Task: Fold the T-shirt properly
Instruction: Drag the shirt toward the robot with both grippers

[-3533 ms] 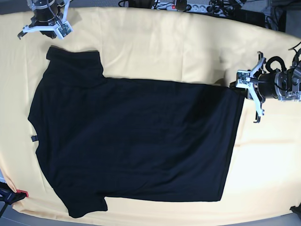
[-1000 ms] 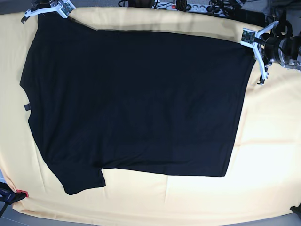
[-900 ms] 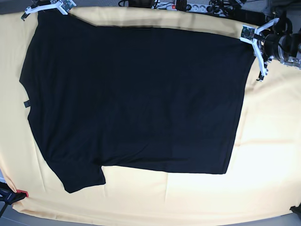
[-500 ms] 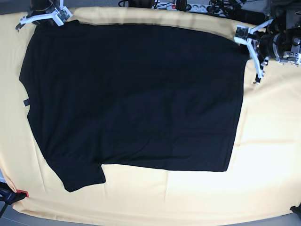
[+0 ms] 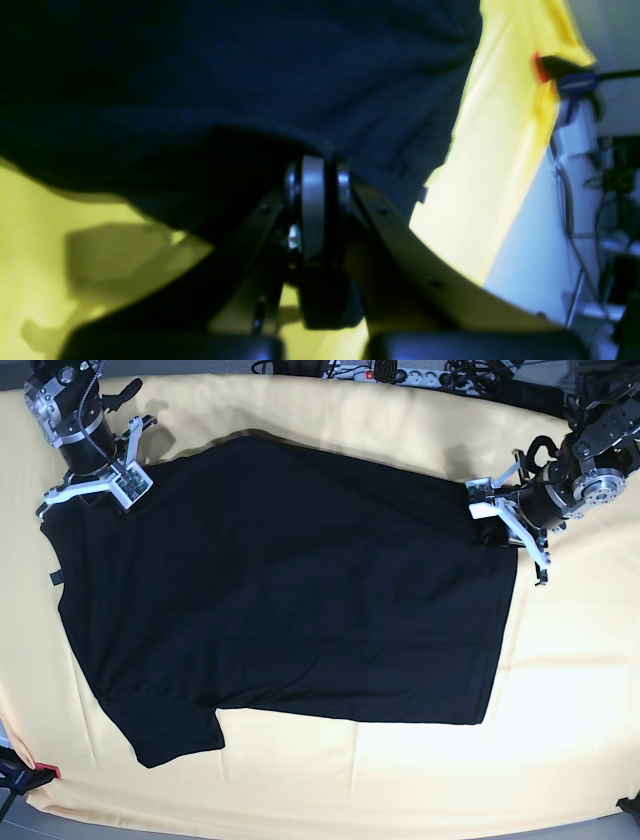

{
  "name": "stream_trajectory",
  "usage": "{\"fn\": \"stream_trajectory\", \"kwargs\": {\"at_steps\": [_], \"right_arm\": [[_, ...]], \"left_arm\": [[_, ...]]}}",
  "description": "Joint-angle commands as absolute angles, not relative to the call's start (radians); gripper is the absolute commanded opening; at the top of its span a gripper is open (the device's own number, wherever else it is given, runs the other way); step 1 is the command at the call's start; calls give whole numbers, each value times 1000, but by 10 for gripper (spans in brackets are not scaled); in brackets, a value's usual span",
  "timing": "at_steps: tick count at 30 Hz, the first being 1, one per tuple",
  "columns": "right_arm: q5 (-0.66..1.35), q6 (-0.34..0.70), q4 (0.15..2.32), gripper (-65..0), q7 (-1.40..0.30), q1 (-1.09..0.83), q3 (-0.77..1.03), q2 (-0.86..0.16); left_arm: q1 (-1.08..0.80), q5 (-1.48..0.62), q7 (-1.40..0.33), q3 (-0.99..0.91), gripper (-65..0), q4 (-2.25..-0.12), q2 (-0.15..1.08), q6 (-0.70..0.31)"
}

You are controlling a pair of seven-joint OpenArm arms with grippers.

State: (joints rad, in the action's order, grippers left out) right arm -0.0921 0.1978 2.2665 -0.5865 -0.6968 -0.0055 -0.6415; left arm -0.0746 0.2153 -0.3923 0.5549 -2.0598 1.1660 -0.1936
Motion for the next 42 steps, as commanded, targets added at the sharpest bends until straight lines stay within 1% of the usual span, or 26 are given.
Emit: {"fn": "stream_trajectory", "kwargs": {"at_steps": [1,3,7,10,13,17,23,26,28,29,30,32,33,34,35,37,39,42], "right_arm": [[-92,193,2270,-650,-560,-680,2,-654],[-78,212,2246,-650,-560,-648,2,-654],[-78,221,2197,-650,-561,-601,2,-660],[-78,218,2177,-650,-560,-582,2,-662],[-77,217,2158,-650,-558,-562,2,-662],[-54,225,2128,-650,-549,-532,2,-662],[-21,249,2057,-650,-542,-455,2,-662],[-22,250,2039,-650,-543,-417,2,-662],[-9,251,2039,-650,-542,-401,2,-662],[14,250,2039,-606,-542,-393,2,-662],[34,250,2039,-513,-543,-385,2,-662],[46,246,2039,-307,-543,-372,2,-662],[46,243,2039,-230,-550,-366,2,-662],[45,236,2039,-188,-561,-362,2,-663],[46,235,2039,-180,-582,-356,2,-663],[53,247,2042,-181,-640,-349,2,-665],[55,297,2056,-181,-687,-354,2,-675],[144,368,2081,-183,-778,-358,2,-692]], "left_arm": [[-62,236,-379,542,-650,-2059,1175,-177],[-43,252,-382,542,-650,-2039,1158,-163],[26,254,-400,542,-650,-2014,1156,-78],[87,245,-396,542,-650,-2002,1155,-74],[132,184,-386,542,-650,-1995,1153,-78],[145,147,-365,542,-650,-1993,1147,-125],[145,128,-323,542,-650,-1991,1147,-245],[145,117,-310,542,-650,-1983,1147,-270],[145,118,-310,542,-650,-1975,1147,-270],[145,118,-310,542,-650,-1974,1147,-270],[145,117,-311,542,-607,-1972,1147,-270],[145,93,-319,542,-443,-1972,1147,-275],[145,71,-324,542,-361,-1972,1147,-276],[145,47,-336,542,-292,-1972,1147,-278],[145,31,-345,542,-254,-1972,1147,-279],[145,27,-361,542,-249,-1973,1151,-314],[144,14,-374,542,-249,-1977,1162,-410],[144,-75,-374,542,-249,-1989,1191,-603]]}}
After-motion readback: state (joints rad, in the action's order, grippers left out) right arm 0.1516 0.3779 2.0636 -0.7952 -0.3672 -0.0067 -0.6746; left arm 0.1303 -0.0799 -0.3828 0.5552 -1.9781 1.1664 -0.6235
